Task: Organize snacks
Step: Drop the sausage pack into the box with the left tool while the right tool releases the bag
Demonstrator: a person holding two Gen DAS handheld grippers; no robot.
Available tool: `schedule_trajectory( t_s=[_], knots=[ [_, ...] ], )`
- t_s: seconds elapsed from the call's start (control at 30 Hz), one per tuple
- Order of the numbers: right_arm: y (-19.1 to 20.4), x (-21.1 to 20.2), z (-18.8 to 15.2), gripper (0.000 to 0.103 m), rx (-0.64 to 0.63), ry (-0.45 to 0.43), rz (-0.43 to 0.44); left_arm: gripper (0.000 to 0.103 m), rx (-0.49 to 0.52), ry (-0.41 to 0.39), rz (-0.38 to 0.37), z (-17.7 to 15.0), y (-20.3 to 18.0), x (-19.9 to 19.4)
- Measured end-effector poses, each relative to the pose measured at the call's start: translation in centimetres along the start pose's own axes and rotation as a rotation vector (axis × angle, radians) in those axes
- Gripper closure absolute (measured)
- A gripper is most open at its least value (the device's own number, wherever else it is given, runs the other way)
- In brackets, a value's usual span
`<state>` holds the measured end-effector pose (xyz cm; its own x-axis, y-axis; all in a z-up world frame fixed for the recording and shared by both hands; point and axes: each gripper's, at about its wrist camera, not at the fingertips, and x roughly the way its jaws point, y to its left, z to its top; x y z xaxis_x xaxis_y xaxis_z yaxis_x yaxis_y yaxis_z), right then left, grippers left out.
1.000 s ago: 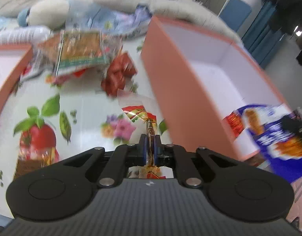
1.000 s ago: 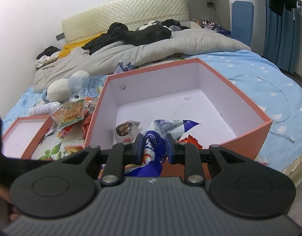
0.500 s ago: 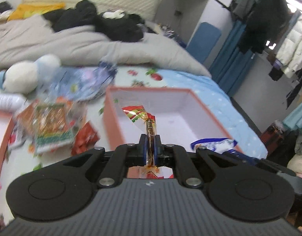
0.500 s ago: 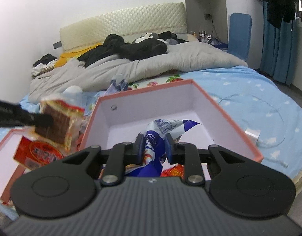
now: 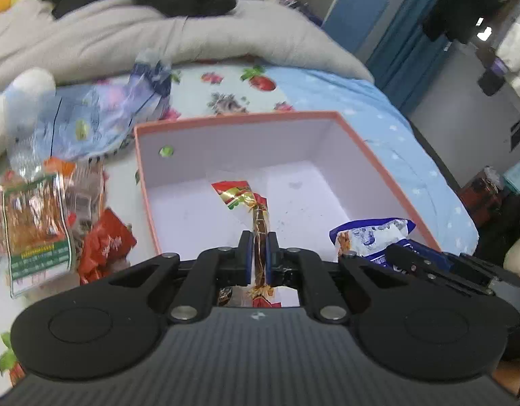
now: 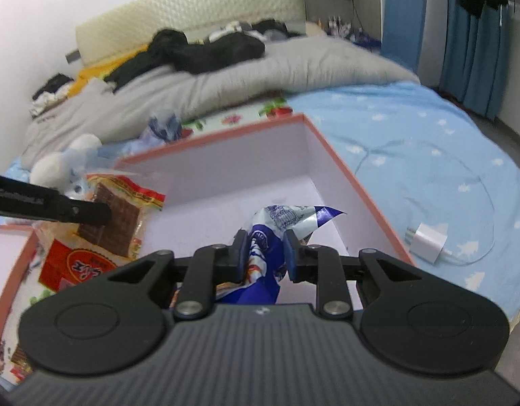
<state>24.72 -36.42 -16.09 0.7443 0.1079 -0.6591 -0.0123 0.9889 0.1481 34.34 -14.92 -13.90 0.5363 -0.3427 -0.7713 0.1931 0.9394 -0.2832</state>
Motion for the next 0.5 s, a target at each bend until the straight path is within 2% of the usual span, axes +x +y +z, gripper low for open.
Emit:
schedule_trajectory(
  t_s=[0.03, 0.17, 0.23, 0.27, 0.5],
  knots=[
    [-0.1, 0.1, -0.2, 0.076, 0.009, 0.006, 0.001, 0.094, 0.0, 0.01, 0.001, 0.0, 0.1, 0.3],
    [-0.3, 0.4, -0.6, 0.071, 0.025, 0.018, 0.016, 0.081, 0.017, 0.021, 0.003, -0.1, 0.2, 0.4],
    [-0.4, 0.3, -0.7, 0.052, 0.032, 0.021, 0.022, 0.063, 0.025, 0.008, 0.006, -0.2, 0.2, 0.0],
    [-0.4, 0.2, -0.8, 0.051, 0.034, 0.015, 0.026, 0.055, 0.029, -0.01, 0.012, -0.3, 0.2, -0.4],
    [0.6, -2.6, -1.3, 0.051, 0.034, -0.047, 0.045, 0.054, 0.062, -0.1, 0.013, -2.0, -0.3, -4.0]
  ],
)
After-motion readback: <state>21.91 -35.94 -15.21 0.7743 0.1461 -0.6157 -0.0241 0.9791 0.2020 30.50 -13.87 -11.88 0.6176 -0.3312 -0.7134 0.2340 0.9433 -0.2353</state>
